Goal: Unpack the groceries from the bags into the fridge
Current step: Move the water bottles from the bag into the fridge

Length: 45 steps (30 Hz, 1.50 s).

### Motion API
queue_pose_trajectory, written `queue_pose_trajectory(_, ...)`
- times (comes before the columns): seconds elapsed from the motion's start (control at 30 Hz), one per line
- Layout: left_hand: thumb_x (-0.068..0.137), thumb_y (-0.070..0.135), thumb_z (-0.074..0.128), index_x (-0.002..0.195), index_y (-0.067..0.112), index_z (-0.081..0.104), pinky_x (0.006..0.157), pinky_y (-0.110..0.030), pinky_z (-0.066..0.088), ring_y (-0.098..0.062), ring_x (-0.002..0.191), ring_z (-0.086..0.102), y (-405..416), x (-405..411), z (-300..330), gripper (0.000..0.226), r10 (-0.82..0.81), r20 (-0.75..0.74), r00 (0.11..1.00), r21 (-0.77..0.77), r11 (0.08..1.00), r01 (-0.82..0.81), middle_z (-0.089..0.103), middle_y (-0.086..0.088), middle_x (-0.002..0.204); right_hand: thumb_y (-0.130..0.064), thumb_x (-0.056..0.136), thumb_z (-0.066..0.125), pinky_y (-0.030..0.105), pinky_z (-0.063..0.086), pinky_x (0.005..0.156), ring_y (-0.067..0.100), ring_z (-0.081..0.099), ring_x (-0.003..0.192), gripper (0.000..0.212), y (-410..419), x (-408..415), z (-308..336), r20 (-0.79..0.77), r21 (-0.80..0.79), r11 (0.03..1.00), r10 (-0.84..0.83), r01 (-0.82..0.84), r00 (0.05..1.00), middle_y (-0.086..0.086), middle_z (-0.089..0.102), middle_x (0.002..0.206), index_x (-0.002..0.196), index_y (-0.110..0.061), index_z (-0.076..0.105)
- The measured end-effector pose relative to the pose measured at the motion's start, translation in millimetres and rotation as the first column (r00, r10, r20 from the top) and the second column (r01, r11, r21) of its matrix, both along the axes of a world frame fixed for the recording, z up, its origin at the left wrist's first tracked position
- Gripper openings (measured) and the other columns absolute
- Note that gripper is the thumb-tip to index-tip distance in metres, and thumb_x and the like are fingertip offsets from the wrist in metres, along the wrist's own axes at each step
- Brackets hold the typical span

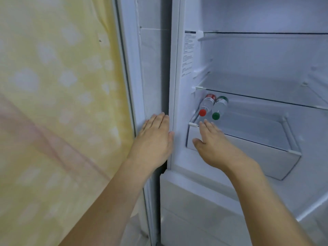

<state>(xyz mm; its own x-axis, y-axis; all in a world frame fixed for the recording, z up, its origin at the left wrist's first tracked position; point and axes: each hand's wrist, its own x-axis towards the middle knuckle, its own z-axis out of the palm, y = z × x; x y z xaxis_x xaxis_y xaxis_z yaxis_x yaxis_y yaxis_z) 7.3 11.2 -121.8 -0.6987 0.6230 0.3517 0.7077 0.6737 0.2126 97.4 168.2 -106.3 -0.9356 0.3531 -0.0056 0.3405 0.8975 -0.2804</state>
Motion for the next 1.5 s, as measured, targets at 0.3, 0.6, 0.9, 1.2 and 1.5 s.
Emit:
queue_pose_trajectory(0.3, 0.106, 0.034, 0.026, 0.156, 0.012, 0.012, 0.123, -0.032, 0.000, -0.017, 0.151, 0.005, -13.7, 12.7, 4.5, 0.057, -0.009, 0.011, 1.000, -0.044, 0.999, 0.009, 0.010, -0.003, 0.164, -0.033, 0.105, 0.028, 0.035, -0.001, 0.121, 0.022, -0.007, 0.151, 0.062, -9.3, 14.7, 4.3, -0.011, 0.023, 1.000, -0.008, 0.009, 1.000, 0.006, -0.007, 0.164, 0.156, -0.010, 0.000)
queue_pose_trajectory(0.6, 0.105, 0.033, 0.029, 0.155, 0.010, 0.015, 0.123, -0.034, 0.004, -0.019, 0.150, 0.009, 4.2, 14.7, 11.3, 0.057, -0.101, 0.001, 0.995, -0.049, 0.994, 0.101, 0.012, -0.004, 0.164, -0.033, 0.105, 0.029, 0.036, 0.000, 0.122, 0.022, -0.007, 0.151, 0.062, -1.4, 30.5, 6.1, 0.014, 0.031, 0.992, -0.120, 0.120, 0.993, 0.007, -0.007, 0.164, 0.156, -0.009, 0.000)
queue_pose_trajectory(0.9, 0.106, 0.033, 0.029, 0.155, 0.010, 0.014, 0.123, -0.033, 0.004, -0.019, 0.151, 0.007, 24.5, 10.6, 18.8, 0.057, -0.170, -0.016, 0.985, -0.068, 0.983, 0.169, 0.012, -0.005, 0.164, -0.032, 0.105, 0.029, 0.037, 0.002, 0.122, 0.022, -0.005, 0.151, 0.062, 9.9, 36.0, 7.9, 0.011, 0.045, 0.980, -0.197, 0.196, 0.980, 0.008, -0.005, 0.164, 0.155, -0.008, 0.002)
queue_pose_trajectory(1.2, 0.105, 0.034, 0.028, 0.155, 0.010, 0.013, 0.123, -0.034, 0.004, -0.020, 0.151, 0.007, 17.9, 11.1, 23.9, 0.058, -0.089, -0.027, 0.996, -0.050, 0.995, 0.088, 0.011, -0.006, 0.164, -0.032, 0.105, 0.028, 0.036, 0.000, 0.122, 0.022, -0.006, 0.151, 0.062, 8.9, 18.4, 9.5, 0.017, 0.043, 0.990, -0.136, 0.136, 0.990, 0.008, -0.007, 0.163, 0.155, -0.008, 0.000)
queue_pose_trajectory(1.5, 0.105, 0.036, 0.027, 0.156, 0.014, 0.014, 0.122, -0.030, 0.002, -0.017, 0.150, 0.008, -56.3, 35.1, 35.6, 0.057, 0.103, -0.047, 0.994, -0.044, 0.994, -0.105, 0.012, -0.001, 0.164, -0.032, 0.105, 0.029, 0.034, -0.003, 0.120, 0.021, -0.007, 0.151, 0.062, -40.8, -15.2, 16.8, -0.021, 0.002, 0.995, 0.100, -0.100, 0.995, 0.006, -0.008, 0.164, 0.156, -0.011, -0.001)
